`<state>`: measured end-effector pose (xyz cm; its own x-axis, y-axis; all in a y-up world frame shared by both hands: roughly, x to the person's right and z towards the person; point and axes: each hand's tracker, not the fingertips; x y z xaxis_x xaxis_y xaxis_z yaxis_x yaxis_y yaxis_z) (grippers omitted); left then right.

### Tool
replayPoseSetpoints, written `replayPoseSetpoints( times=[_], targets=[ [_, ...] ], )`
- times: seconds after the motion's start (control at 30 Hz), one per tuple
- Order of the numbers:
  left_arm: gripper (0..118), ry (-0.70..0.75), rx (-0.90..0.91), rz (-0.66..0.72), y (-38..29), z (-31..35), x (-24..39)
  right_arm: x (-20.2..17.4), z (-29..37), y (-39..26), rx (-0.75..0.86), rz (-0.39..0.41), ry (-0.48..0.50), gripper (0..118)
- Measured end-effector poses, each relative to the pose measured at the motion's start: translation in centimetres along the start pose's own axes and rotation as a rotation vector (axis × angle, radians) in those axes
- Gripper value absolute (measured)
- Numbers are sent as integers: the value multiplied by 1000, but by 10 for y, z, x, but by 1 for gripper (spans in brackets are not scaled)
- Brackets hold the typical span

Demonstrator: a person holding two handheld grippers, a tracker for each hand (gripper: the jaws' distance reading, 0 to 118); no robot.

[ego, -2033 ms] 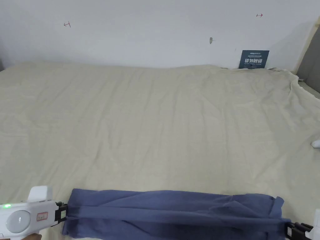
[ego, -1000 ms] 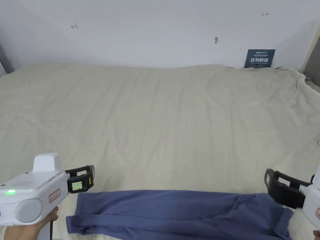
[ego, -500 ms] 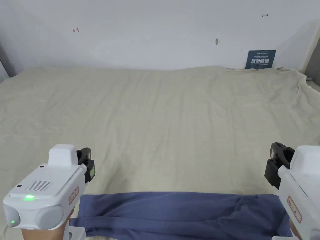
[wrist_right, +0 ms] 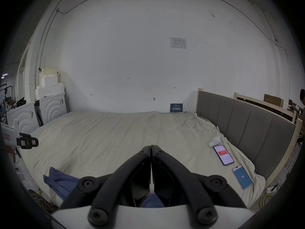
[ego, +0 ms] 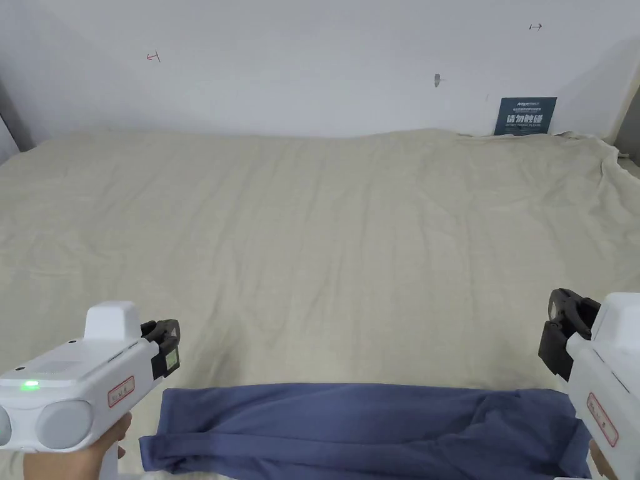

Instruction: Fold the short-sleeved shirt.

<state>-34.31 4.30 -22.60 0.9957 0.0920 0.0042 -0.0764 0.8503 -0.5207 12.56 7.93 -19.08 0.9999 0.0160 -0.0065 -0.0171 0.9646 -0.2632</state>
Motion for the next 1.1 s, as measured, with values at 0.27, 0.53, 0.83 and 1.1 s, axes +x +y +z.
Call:
replayPoseSetpoints(
  times=[0.27, 0.53, 0.83, 1.1],
  targets=[
    [15, -96, -264, 150, -12, -42, -48, 8, -8, -6, -39, 0, -20, 0],
    [84, -57, -462, 135, -51, -92, -84, 9, -19, -16, -88, -2, -34, 0],
    [66, -64, -533, 102, -85, -117, -83, 5, -30, -27, -142, -14, -42, 0],
    [35, -72, -534, 4, -87, -120, -59, 9, -36, -31, -169, -24, -39, 0]
  ],
)
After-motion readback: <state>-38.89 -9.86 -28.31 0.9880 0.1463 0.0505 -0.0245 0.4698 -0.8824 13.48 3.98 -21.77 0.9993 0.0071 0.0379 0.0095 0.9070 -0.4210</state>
